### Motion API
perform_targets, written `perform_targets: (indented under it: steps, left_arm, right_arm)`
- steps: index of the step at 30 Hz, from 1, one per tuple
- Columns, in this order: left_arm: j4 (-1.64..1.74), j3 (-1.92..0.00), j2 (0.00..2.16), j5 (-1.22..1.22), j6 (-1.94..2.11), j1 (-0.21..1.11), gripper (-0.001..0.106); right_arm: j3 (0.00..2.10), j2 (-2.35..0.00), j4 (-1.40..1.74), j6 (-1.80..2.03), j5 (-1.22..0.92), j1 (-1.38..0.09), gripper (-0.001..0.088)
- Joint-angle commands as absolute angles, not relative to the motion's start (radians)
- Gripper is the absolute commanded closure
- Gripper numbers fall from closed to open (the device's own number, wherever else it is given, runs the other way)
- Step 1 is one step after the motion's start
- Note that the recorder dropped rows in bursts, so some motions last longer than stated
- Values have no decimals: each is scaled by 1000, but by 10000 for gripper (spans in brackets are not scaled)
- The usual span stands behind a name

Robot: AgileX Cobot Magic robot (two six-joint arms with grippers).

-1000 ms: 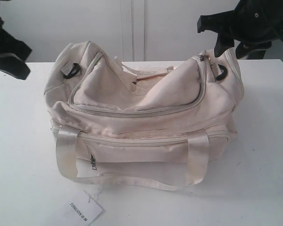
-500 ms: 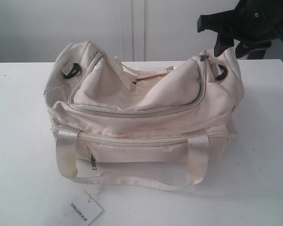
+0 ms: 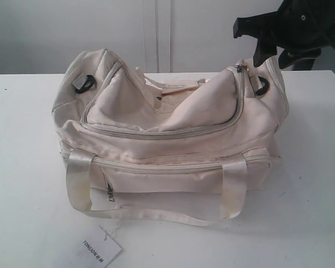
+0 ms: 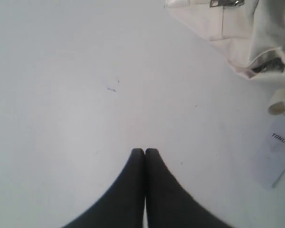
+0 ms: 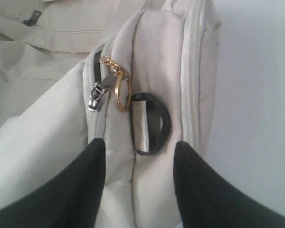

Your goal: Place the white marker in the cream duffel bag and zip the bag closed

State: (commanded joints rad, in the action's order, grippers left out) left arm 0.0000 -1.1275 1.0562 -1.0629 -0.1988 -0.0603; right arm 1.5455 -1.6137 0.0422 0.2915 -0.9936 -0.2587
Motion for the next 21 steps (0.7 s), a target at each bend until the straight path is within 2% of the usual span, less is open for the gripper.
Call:
perform_targets:
  steps: [12,21]
  left_arm:
    - [0,-975,727,-1094,-199,-60,1053]
    - [0,-977,652,-1127,-199,-60,1053]
  right_arm:
    - [1546,-1614,42,292,-994,-259,435]
    - [1546,-1614,42,292,-994,-259,435]
